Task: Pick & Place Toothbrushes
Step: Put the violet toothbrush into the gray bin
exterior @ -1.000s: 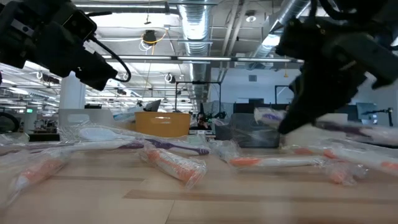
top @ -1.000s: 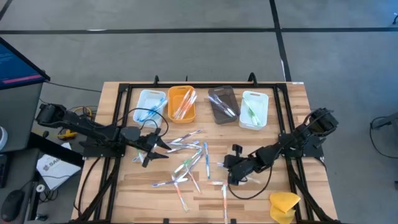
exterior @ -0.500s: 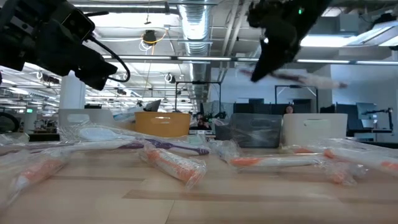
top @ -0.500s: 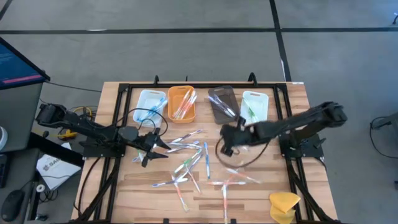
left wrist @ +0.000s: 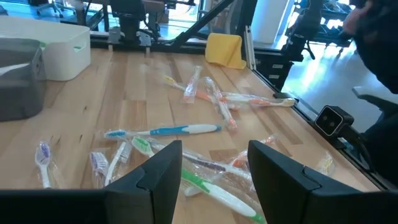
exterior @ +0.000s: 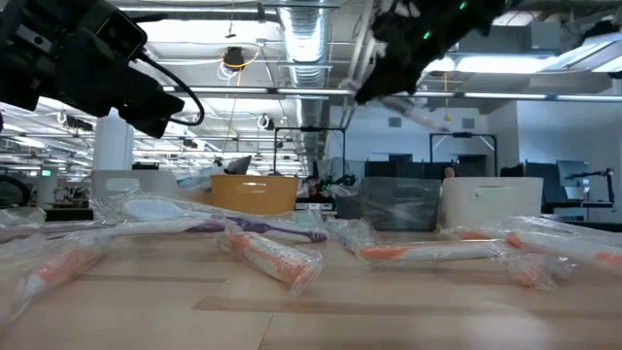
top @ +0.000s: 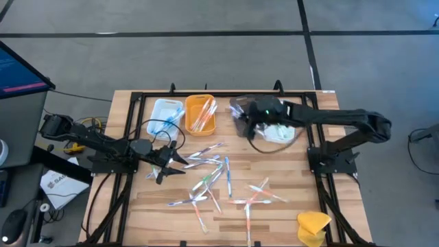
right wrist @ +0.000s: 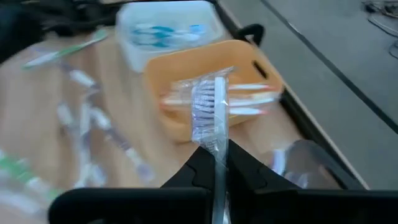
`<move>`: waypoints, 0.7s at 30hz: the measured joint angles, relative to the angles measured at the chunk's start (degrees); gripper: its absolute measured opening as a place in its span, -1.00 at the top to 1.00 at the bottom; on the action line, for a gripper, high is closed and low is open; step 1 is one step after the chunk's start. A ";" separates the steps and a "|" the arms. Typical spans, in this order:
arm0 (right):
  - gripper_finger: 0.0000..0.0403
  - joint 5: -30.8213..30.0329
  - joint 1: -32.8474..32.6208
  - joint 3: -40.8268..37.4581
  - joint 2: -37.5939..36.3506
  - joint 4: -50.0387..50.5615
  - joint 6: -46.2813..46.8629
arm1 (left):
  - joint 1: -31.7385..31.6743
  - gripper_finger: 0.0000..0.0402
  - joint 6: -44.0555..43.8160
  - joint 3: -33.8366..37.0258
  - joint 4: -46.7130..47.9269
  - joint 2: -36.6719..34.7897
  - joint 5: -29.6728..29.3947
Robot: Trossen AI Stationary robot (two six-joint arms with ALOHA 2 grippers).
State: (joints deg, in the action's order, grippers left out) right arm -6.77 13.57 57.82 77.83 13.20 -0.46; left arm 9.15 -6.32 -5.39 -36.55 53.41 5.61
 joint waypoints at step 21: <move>0.85 11.41 17.99 -0.42 13.39 -5.67 1.07 | 0.00 0.11 -1.04 0.00 0.30 0.00 0.31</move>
State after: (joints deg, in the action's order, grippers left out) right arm 4.64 31.56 57.41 91.22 7.53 0.62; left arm 9.15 -7.35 -5.39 -36.25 53.41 5.91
